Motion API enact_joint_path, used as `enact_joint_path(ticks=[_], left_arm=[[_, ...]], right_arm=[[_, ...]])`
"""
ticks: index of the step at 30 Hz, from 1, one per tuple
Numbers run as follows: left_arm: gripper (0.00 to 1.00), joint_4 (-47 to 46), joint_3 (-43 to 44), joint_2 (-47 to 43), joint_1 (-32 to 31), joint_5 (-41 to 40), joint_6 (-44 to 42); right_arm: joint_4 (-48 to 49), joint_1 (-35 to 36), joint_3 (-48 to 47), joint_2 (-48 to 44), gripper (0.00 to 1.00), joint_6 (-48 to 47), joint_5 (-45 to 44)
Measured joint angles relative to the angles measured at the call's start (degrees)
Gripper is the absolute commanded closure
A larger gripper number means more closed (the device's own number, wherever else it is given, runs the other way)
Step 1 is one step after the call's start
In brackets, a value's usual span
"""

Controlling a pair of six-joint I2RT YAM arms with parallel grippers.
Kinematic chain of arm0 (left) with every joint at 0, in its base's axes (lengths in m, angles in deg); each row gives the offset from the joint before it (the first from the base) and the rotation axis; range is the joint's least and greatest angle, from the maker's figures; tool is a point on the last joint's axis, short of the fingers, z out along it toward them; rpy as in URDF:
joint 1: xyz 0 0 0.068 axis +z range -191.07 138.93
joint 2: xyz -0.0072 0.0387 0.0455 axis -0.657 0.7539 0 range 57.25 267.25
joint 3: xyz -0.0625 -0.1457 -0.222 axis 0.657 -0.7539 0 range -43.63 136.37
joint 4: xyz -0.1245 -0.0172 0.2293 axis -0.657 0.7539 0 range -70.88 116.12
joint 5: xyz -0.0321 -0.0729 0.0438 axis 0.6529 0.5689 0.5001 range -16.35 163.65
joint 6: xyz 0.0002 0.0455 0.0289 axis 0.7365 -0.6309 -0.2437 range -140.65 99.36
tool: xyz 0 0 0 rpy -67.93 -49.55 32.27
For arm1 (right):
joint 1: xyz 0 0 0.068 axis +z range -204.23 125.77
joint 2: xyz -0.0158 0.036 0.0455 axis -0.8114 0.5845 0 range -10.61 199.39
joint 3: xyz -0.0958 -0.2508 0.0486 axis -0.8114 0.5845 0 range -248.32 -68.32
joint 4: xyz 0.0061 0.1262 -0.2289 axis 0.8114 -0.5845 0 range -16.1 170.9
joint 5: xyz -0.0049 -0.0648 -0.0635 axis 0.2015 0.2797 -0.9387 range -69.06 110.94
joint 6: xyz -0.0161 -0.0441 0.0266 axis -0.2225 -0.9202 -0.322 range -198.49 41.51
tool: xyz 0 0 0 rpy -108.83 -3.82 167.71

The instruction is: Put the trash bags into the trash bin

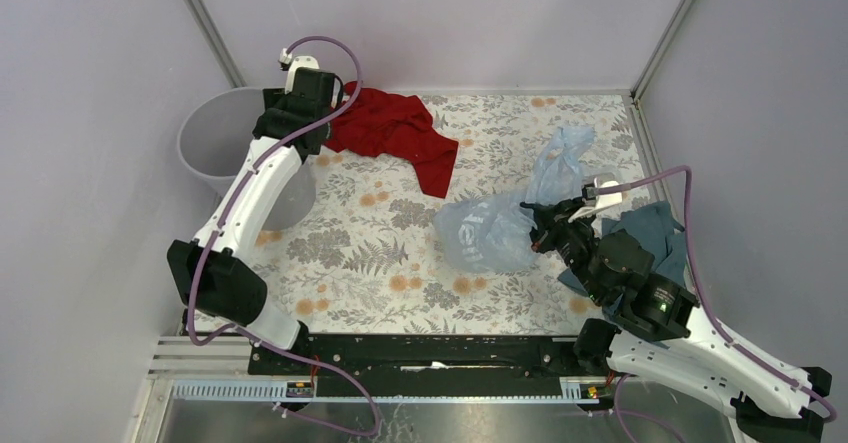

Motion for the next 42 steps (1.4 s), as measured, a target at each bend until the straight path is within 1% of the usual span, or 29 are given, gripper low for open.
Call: enact_joint_path(ticks=[2, 5, 9, 16, 18, 19, 22, 26, 30, 32, 33, 39, 42], left_arm=[[0.4, 0.11, 0.0, -0.04, 0.15, 1.11, 0.0], [0.54, 0.11, -0.24, -0.13, 0.17, 2.62, 0.09], [0.59, 0.0, -1.66, -0.7, 0.15, 3.45, -0.22], [0.91, -0.2, -2.38, -1.68, 0.33, 4.52, -1.29], [0.98, 0.0, -2.38, -1.9, 0.33, 5.18, -1.07], [1.0, 0.37, -2.38, -2.01, 0.33, 5.38, -0.66], [1.0, 2.73, -2.38, -2.69, 0.39, 8.81, -0.39], [1.0, 3.26, -2.38, -4.87, 0.39, 14.19, -0.28], [1.0, 4.44, -2.38, -8.39, -0.02, 20.52, 0.94], [1.0, 5.07, -2.64, -10.93, -1.49, 24.11, 1.4], [1.0, 5.35, -2.86, -12.26, -3.13, 24.9, 1.7], [1.0, 4.79, -3.69, -18.29, -21.68, 29.18, 3.3], [1.0, 2.69, -6.23, -19.82, -26.51, 30.97, 5.18]], right_arm=[[-0.63, 0.0, -0.02, -0.22, 1.0, -0.02, 0.07], [-1.31, 0.0, -0.11, -0.79, 1.0, -0.04, 0.17], [-1.36, 0.0, -0.74, -1.03, 1.0, -0.17, 0.17], [-1.42, 0.0, -1.27, -1.01, 1.0, -0.26, 0.17], [-1.44, 0.0, -1.33, -1.01, 1.0, -0.26, 0.17], [-1.51, 0.0, -1.4, -1.01, 1.0, -0.26, 0.17], [-1.62, 0.0, -1.7, -1.01, 1.0, -0.26, 0.13], [-2.19, 0.0, -2.54, -1.01, 1.0, -0.28, 0.09], [-2.78, 0.0, -3.56, -1.05, 1.0, -0.33, -0.26], [-3.19, 0.0, -4.02, -1.05, 1.0, -0.55, -0.52], [-3.63, 0.0, -4.39, -0.98, 1.0, -0.7, -0.94], [-5.75, 0.0, -8.17, -0.5, 1.0, -0.9, -1.68], [-7.15, 0.0, -11.17, -0.57, 1.0, -0.92, -1.81]])
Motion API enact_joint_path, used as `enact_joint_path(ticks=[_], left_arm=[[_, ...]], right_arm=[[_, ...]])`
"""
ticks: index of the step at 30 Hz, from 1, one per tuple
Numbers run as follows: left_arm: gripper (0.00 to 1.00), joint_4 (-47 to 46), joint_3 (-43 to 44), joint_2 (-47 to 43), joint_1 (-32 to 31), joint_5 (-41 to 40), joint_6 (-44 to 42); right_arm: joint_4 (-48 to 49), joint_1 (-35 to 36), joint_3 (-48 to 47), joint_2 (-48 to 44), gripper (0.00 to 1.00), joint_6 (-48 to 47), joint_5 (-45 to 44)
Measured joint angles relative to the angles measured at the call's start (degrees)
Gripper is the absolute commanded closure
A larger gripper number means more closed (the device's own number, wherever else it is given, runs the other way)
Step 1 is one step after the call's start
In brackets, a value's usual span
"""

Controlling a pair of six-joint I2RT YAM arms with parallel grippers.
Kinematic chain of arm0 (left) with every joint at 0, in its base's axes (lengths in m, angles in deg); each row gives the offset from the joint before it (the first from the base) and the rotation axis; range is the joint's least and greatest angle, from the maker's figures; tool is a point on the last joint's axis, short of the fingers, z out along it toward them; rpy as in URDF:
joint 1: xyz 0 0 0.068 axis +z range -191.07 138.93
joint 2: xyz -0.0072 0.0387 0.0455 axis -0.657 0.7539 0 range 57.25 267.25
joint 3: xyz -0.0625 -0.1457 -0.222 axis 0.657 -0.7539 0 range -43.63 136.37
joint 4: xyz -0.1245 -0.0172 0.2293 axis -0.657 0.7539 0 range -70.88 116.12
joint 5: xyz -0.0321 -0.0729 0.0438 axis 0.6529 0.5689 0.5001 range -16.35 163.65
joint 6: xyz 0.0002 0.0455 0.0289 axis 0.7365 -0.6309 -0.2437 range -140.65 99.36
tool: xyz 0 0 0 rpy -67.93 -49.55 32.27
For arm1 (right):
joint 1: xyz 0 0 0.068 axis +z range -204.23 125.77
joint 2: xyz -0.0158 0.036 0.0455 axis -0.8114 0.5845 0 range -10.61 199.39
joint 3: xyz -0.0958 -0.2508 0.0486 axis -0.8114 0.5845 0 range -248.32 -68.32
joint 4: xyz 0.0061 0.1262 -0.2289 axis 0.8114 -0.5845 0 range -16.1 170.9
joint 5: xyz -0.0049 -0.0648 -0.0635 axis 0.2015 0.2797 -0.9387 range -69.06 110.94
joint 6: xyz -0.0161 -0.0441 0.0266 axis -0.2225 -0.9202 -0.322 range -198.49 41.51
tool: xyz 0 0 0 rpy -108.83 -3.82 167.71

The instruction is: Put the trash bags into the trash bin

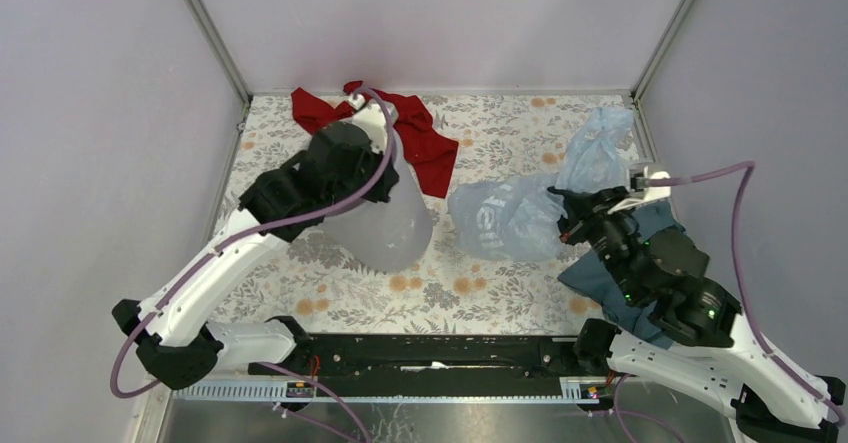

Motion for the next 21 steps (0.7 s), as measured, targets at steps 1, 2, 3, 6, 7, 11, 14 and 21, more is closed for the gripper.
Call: enact_joint_path(ticks=[1, 2, 3, 6, 7, 11, 14, 21], left_arm=[[1.0, -0.42, -0.87, -0.24, -1.7, -0.02, 0.52], [1.0, -0.72, -1.62, -0.26, -3.67, -0.2, 1.03], [1.0, -0.96, -2.21, -0.04, -5.79, -0.63, 1.51], [1.0, -1.57, -2.86, 1.62, -12.33, -2.27, 2.73], [1.0, -2.12, -2.86, 2.51, -14.45, -2.75, 3.17], [1.0, -4.17, -2.86, 5.73, -19.3, -3.91, 3.65], [0.93, -5.09, -2.84, 7.37, -20.74, -3.65, 3.58], [0.35, -7.54, -2.56, 7.85, -20.92, -1.14, 4.28]], right_arm=[[-0.5, 0.0, -1.07, -0.2, 1.0, 0.0, -0.09], [-0.9, 0.0, -1.92, -0.42, 1.0, 0.0, -0.42], [-1.4, 0.0, -2.86, -0.61, 1.0, 0.0, -0.7], [-3.15, 0.0, -6.19, -0.94, 1.0, 0.04, -1.09], [-3.61, 0.0, -7.15, -0.98, 1.0, 0.07, -1.11], [-5.64, 0.0, -10.75, -0.96, 1.0, 0.2, -1.03], [-7.54, 0.0, -13.16, -0.92, 1.0, 0.2, -0.87], [-10.47, 0.0, -16.02, -0.35, 1.0, 0.24, -0.48]])
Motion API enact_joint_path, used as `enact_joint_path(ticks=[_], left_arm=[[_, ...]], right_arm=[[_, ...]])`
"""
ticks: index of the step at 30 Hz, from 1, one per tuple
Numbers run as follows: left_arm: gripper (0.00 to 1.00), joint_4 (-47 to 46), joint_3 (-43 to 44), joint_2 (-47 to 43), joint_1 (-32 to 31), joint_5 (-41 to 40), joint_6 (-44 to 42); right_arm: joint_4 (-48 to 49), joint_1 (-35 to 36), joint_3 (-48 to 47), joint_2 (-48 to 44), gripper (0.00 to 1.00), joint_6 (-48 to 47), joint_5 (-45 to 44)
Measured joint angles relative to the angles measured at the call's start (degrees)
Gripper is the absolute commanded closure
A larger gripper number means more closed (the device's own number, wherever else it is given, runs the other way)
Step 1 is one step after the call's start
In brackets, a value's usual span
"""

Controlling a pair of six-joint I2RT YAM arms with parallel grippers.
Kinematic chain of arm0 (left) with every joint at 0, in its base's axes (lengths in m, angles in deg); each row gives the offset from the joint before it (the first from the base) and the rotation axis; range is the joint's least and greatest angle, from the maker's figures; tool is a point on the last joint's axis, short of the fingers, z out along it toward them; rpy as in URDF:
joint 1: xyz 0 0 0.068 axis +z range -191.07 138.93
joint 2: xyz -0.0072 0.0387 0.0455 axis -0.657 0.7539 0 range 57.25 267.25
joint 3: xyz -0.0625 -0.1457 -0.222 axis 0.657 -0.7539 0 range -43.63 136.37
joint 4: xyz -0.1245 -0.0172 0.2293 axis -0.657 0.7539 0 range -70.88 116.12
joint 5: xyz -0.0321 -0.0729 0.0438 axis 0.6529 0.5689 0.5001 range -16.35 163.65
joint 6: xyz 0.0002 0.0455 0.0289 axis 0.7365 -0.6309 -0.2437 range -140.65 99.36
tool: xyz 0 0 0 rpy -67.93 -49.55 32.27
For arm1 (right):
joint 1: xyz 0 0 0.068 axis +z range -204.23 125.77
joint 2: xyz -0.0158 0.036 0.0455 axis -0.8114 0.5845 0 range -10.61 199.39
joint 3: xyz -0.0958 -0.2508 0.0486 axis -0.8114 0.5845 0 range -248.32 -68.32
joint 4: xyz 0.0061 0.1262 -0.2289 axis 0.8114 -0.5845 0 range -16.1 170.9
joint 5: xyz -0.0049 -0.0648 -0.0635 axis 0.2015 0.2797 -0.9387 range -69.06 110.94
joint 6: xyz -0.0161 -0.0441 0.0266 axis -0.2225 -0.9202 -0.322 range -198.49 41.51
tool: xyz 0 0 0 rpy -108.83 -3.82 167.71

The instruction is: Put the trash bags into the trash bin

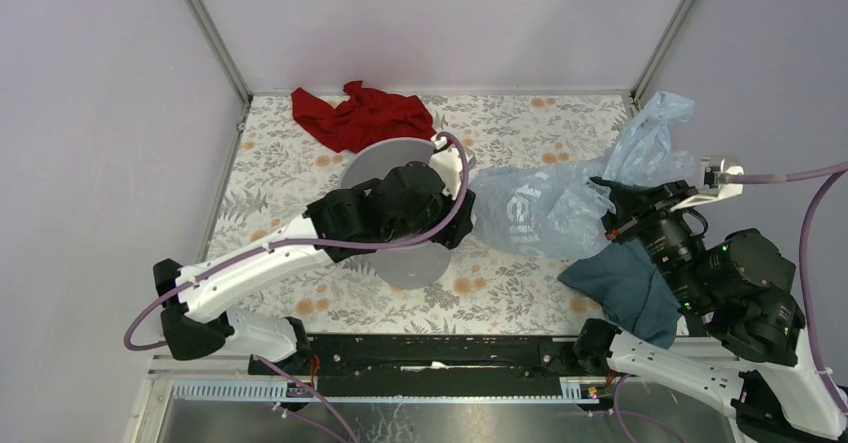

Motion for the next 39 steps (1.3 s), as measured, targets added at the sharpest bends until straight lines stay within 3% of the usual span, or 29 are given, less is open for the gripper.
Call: enact_joint_path(ticks=[10, 17, 22, 27, 36, 39], left_arm=[[0.1, -0.24, 0.09, -8.39, -0.02, -0.15, -0.37], [0.01, -0.39, -0.57, -24.63, -0.02, -7.93, -1.2], [0.01, -1.86, -2.51, -37.24, -0.02, -14.95, -0.68], [0.01, -2.34, -3.04, -43.01, -0.02, -18.8, 0.48], [0.07, -2.49, -2.95, -37.48, -0.02, -13.05, 0.57], [0.22, -4.55, -5.2, -33.62, -0.02, -9.42, 0.52]], right_arm=[[-6.6, -0.09, -15.52, 9.07, 1.0, -1.2, 6.21], [-9.33, -0.11, -38.32, 27.69, 1.0, -0.61, 22.82], [-7.21, -0.11, -40.09, 38.01, 1.0, 5.86, 28.46], [-6.43, -0.11, -33.62, 41.51, 1.0, 12.63, 24.44], [-2.12, -0.11, -32.15, 45.38, 1.0, 9.7, 15.19], [-2.01, -0.11, -32.13, 47.93, 1.0, 7.17, 15.15]])
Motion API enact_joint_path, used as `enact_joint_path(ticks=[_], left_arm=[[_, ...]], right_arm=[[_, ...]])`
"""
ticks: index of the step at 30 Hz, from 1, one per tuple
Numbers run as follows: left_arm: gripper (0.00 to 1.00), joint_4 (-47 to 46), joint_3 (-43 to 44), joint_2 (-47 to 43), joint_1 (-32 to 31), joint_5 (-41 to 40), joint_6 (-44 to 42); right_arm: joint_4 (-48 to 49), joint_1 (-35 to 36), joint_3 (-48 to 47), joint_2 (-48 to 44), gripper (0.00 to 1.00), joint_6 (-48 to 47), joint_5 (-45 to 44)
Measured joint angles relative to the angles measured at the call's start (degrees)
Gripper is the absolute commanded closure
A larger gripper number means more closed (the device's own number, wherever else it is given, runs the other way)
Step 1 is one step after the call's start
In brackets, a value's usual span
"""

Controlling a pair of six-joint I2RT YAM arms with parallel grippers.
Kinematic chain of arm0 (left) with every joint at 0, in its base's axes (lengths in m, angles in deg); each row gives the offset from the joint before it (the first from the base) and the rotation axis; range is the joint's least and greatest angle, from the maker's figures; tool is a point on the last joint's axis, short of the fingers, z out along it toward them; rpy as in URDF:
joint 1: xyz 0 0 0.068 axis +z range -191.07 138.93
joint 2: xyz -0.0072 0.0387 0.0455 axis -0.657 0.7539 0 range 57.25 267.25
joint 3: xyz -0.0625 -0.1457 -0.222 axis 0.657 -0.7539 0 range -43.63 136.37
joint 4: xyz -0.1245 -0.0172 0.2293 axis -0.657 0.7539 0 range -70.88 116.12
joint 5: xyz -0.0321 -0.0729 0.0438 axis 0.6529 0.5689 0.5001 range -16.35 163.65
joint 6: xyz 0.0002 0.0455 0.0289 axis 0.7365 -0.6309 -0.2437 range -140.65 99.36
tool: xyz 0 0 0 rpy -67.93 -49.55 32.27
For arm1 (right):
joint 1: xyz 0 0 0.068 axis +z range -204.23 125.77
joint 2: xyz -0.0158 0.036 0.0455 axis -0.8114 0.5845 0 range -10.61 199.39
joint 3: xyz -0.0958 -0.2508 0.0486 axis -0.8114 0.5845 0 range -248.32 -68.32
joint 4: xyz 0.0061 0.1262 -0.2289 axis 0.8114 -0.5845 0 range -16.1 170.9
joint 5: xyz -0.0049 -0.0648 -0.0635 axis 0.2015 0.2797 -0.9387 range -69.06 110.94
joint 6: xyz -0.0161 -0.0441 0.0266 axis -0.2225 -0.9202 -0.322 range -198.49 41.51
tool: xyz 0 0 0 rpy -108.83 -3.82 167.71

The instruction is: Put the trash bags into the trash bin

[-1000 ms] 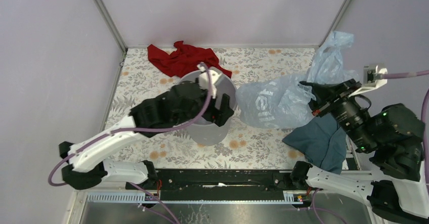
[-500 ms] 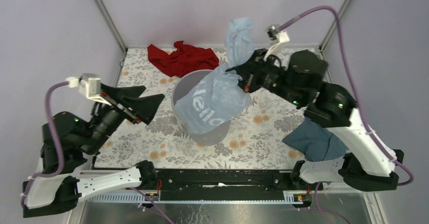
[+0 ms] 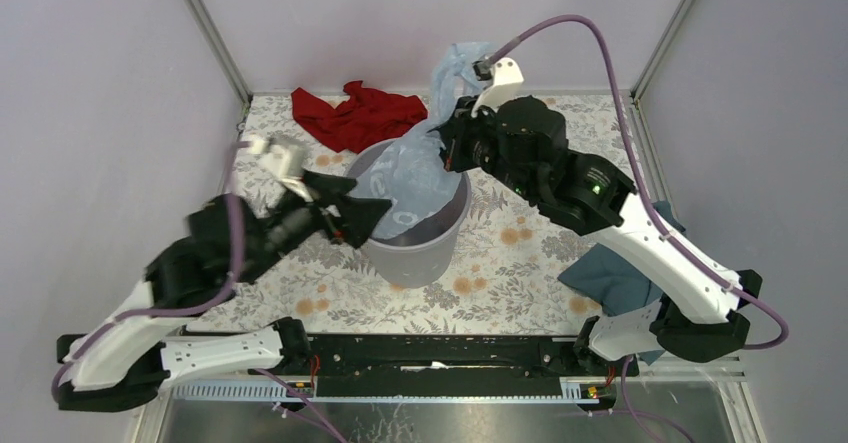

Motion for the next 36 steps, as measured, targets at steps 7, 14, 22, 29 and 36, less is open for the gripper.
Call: enact_joint_path(ticks=[7, 14, 22, 29, 36], left_arm=[[0.43, -1.81, -7.93, 10.86, -0.04, -4.46, 4.0], [0.22, -1.77, -15.23, 15.21, 0.09, -7.89, 5.64], [0.03, -4.57, -18.29, -3.56, 0.31, -2.56, 2.58], [0.04, -2.32, -10.29, -5.99, 0.33, -8.79, 8.59], [0.06, 2.91, 2.97, 10.78, 0.39, -18.99, 14.53]], right_arm=[[2.95, 0.07, 3.87, 0.68, 1.0, -5.88, 9.16], [10.69, 0.11, 17.73, -2.67, 1.0, -11.02, 13.75], [24.5, 0.13, 33.94, -5.09, 1.0, -16.87, 21.24], [33.4, 0.13, 40.28, -7.1, 1.0, -21.62, 28.74], [36.98, 0.13, 45.24, -11.04, 1.0, -23.39, 32.37]])
